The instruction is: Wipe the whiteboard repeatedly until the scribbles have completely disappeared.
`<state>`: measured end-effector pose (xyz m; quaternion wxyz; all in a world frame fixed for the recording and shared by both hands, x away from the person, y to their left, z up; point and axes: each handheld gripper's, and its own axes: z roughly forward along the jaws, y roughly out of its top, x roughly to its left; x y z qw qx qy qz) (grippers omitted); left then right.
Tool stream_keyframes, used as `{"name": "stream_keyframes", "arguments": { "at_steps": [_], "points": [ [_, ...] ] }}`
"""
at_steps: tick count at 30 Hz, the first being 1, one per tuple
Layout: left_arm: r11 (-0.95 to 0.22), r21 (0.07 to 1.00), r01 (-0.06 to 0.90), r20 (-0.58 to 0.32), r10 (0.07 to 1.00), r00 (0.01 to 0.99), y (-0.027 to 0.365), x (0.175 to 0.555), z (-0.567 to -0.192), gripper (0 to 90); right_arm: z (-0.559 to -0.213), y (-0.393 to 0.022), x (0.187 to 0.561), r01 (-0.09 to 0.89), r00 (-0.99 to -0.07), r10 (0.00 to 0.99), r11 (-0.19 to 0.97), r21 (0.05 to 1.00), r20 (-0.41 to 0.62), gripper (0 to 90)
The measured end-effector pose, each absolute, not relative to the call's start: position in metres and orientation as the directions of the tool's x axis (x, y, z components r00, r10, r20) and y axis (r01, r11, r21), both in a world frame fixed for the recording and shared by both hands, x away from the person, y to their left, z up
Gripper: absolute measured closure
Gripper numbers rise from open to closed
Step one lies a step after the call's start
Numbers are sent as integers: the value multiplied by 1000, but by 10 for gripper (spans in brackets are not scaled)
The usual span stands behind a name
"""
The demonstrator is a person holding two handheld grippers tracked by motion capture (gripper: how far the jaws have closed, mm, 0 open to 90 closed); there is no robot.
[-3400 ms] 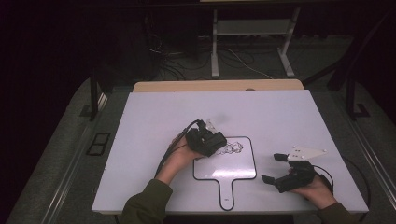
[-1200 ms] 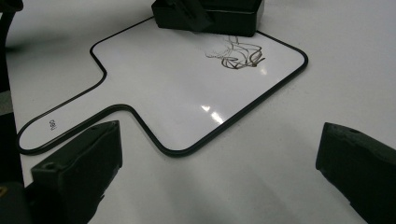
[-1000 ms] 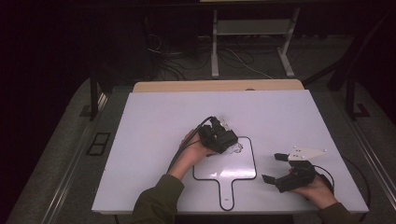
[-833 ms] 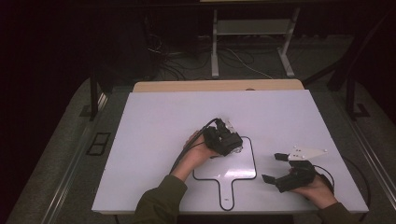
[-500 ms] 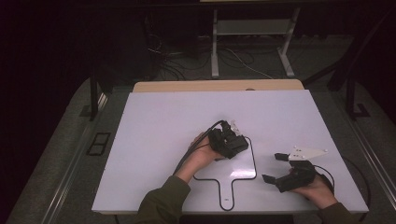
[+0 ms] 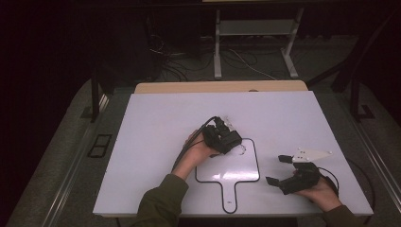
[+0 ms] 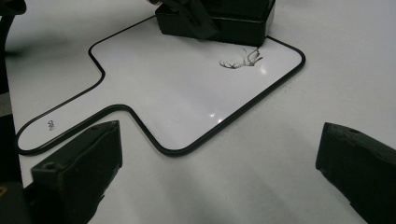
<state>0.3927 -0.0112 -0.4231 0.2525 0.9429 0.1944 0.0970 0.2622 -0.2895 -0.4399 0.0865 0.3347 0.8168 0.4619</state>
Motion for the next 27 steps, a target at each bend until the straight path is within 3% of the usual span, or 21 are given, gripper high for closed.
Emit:
{"name": "stream_keyframes", "arguments": {
  "at_steps": [19,27],
  "points": [
    [-828,512,230,85,315,945,-58,377,-423,392,-440,-290,262,463,-762,626,350,814,165,0],
    [-816,513,267,94,363,927,-48,389,-423,392,-439,-291,261,466,-759,629,346,814,167,0]
  ]
}}
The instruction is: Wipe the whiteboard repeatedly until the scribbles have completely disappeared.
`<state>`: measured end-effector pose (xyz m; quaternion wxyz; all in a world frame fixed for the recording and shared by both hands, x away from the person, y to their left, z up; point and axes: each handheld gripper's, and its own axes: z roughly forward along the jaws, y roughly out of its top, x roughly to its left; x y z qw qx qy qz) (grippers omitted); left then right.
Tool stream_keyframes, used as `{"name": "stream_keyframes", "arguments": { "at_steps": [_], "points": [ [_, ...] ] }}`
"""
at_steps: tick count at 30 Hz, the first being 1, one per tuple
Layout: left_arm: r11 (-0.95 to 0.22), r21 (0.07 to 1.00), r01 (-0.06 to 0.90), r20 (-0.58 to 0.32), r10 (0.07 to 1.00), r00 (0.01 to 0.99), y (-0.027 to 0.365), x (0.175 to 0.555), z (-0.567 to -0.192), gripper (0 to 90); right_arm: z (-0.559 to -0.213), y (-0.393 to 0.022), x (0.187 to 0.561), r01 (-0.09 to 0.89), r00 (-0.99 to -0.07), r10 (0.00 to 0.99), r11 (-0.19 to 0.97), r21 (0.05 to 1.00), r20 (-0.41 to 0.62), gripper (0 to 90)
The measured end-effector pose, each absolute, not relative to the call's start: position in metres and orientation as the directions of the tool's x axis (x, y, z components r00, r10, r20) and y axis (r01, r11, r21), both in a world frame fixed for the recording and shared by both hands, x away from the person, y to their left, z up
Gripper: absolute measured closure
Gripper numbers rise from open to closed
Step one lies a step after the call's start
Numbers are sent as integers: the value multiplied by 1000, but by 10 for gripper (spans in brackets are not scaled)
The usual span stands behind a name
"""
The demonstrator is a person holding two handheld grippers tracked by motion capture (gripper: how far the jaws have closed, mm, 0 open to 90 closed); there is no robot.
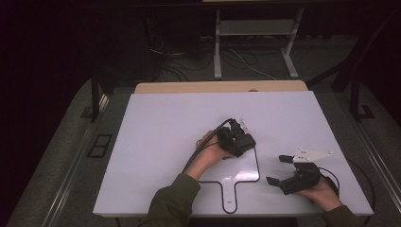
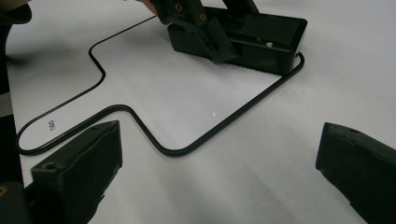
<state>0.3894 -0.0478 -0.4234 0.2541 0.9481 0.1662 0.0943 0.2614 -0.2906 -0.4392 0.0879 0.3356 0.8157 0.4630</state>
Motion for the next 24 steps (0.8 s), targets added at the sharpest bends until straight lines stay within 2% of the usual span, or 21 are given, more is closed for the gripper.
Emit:
{"name": "stream_keyframes", "arguments": {
  "at_steps": [6,9,11,18,24],
  "points": [
    [-807,506,303,85,396,914,-42,395,-423,392,-439,-290,262,466,-760,628,348,814,166,0],
    [-806,512,297,75,386,919,-46,391,-424,392,-439,-290,262,464,-762,626,352,812,164,0],
    [-822,508,257,91,348,933,-51,389,-423,392,-439,-290,262,465,-762,627,352,812,164,0],
    [-824,514,240,67,317,946,-61,380,-424,392,-439,-290,261,464,-761,628,349,814,164,0],
    [-811,512,282,85,375,923,-52,395,-424,392,-439,-291,261,466,-758,630,343,815,169,0]
  ]
}}
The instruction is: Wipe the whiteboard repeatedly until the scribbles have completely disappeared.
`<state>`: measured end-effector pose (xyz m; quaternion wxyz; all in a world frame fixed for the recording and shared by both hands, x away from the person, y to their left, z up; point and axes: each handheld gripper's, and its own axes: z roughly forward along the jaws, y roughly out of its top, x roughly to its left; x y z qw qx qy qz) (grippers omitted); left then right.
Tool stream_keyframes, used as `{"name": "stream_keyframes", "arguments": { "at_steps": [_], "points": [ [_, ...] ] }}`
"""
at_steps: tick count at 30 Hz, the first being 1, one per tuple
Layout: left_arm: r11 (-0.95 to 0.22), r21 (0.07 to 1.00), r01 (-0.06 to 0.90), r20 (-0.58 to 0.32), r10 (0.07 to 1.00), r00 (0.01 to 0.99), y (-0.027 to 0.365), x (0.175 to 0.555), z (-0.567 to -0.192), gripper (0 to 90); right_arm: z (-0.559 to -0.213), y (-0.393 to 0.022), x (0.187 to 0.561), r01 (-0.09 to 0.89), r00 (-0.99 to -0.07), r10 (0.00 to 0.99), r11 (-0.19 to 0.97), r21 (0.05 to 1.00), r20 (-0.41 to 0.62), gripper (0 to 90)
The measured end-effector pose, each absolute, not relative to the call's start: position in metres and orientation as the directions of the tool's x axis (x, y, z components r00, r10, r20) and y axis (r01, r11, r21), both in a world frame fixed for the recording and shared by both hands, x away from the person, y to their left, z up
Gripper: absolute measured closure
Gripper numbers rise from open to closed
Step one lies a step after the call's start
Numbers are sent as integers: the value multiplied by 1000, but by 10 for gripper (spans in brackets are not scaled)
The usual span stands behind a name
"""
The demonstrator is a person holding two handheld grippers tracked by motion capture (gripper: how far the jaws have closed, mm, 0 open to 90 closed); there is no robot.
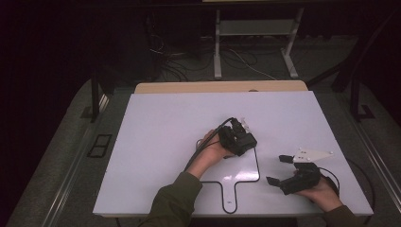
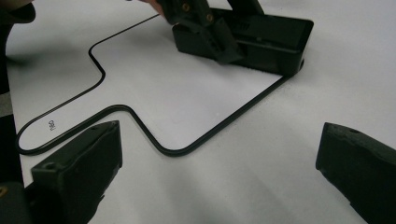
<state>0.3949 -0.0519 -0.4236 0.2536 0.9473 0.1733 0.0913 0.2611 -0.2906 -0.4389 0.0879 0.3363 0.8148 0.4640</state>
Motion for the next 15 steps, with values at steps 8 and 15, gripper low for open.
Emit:
{"name": "stream_keyframes", "arguments": {
  "at_steps": [8,15],
  "points": [
    [-802,505,319,90,416,905,-40,408,-423,392,-439,-291,261,466,-760,628,347,814,168,0],
    [-807,510,298,72,385,920,-50,399,-424,392,-439,-291,262,465,-761,627,350,813,165,0]
  ]
}}
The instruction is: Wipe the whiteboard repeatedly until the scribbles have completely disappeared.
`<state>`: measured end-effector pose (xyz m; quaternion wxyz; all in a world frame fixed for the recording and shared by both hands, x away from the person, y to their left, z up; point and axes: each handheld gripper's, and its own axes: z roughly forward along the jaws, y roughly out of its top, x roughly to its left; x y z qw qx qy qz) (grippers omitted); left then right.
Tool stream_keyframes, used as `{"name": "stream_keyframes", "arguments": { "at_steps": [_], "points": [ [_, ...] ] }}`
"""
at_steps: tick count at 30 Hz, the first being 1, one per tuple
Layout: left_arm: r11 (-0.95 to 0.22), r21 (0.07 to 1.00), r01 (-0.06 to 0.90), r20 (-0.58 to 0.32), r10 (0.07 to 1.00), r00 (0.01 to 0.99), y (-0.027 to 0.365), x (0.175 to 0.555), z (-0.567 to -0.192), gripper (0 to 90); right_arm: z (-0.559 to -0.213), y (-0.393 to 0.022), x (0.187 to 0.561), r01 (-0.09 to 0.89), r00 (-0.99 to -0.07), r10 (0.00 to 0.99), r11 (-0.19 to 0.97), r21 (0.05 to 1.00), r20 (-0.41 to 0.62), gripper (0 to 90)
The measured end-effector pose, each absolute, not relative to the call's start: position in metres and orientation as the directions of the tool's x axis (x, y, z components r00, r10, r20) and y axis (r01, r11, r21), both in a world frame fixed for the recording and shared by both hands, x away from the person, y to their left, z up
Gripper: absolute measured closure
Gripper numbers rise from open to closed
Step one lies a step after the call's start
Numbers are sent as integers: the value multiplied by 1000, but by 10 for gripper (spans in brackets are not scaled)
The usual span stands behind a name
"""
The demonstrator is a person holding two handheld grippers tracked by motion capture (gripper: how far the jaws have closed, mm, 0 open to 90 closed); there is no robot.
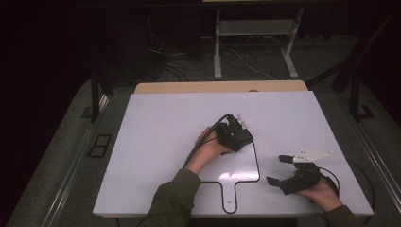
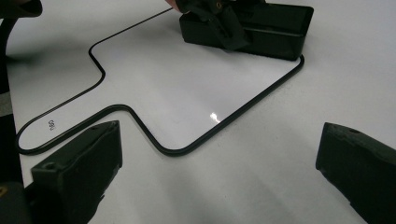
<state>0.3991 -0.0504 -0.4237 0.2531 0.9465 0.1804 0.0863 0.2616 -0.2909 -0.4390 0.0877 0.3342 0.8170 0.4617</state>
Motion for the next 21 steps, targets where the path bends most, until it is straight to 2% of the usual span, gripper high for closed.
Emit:
{"name": "stream_keyframes", "arguments": {
  "at_steps": [7,21],
  "points": [
    [-817,506,277,79,363,928,-54,396,-423,392,-439,-291,261,467,-760,627,347,813,169,0],
    [-805,492,332,99,431,897,-24,414,-422,392,-439,-292,262,465,-760,628,345,815,167,0]
  ]
}}
